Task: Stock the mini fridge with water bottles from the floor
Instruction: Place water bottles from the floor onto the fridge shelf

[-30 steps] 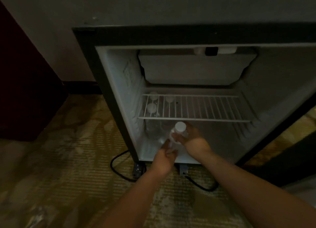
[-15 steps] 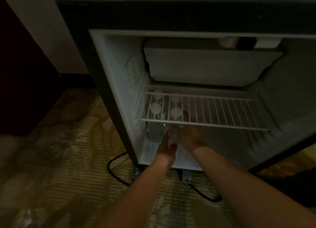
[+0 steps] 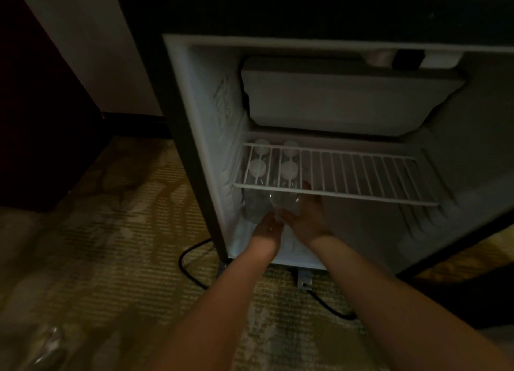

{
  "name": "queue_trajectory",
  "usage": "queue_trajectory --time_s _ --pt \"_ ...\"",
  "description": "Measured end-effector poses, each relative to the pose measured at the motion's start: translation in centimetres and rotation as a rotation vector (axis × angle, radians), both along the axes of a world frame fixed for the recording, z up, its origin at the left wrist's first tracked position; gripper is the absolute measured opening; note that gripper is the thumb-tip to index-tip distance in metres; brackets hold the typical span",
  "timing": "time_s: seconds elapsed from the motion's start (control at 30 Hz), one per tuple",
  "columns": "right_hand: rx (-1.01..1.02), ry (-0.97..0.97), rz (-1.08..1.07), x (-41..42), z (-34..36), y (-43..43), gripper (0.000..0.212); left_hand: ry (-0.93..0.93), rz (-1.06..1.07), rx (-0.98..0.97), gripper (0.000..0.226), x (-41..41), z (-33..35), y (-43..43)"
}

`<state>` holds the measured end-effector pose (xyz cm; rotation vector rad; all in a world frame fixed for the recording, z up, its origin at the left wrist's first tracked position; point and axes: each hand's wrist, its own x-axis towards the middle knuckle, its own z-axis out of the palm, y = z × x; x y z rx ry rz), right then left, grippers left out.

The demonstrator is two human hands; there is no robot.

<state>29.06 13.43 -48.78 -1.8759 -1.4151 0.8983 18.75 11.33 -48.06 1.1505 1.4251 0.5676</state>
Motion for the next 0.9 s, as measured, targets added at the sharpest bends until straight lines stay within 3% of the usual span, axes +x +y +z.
queue_trajectory --time_s 0.1,0.27,0.5,0.9 --pt "-0.138 -0.041 0.025 0.1 -0.1 -1.1 0.069 0.081 -0.021 -0.014 0.036 -1.0 -0.6 -0.6" --pt "-0.273 -0.22 0.248 -0.1 3.5 -4.1 0.054 0.137 -0.135 -0.058 0.024 -4.1 1.6 -3.1" --pt "-0.297 -0.425 0.519 -2.9 11.2 -8.0 0.04 0.359 -0.324 0.1 0.025 -9.0 7.3 -8.4" --pt "-0.134 -0.65 0.898 -15.5 25.7 -19.3 0.03 0.659 -0.288 0.212 0.03 -23.0 18.7 -22.9"
